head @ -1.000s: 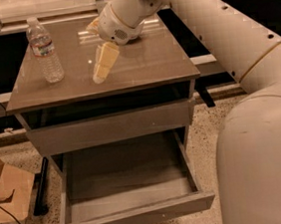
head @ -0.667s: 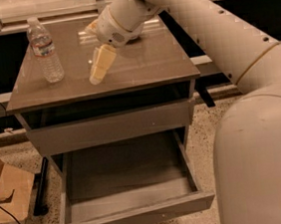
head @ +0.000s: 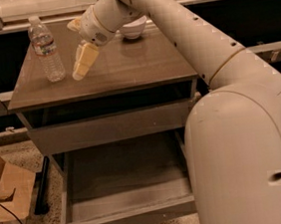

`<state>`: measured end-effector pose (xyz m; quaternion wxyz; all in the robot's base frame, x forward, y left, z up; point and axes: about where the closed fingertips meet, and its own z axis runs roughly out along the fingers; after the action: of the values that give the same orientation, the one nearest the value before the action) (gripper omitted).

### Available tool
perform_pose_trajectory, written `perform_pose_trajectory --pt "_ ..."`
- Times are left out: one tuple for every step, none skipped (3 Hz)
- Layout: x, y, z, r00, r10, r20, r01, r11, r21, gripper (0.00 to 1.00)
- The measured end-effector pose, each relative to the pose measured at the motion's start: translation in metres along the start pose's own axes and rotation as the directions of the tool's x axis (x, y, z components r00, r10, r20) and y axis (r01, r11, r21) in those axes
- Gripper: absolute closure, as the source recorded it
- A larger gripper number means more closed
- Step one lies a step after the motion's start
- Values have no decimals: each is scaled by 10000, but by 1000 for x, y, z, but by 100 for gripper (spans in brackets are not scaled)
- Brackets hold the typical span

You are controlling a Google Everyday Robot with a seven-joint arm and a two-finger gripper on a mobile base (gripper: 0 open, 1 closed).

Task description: Place water bottle into middle drawer

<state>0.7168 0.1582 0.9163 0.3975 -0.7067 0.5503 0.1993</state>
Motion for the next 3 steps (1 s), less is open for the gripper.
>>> perform_pose_trajectory --pt "-13 -18 30 9979 -332 554 341 9993 -154 0" --pt "-25 -34 66 9901 -532 1299 590 9974 -412 0" --pt "-29 -40 84 9846 -561 1658 661 9963 -550 0"
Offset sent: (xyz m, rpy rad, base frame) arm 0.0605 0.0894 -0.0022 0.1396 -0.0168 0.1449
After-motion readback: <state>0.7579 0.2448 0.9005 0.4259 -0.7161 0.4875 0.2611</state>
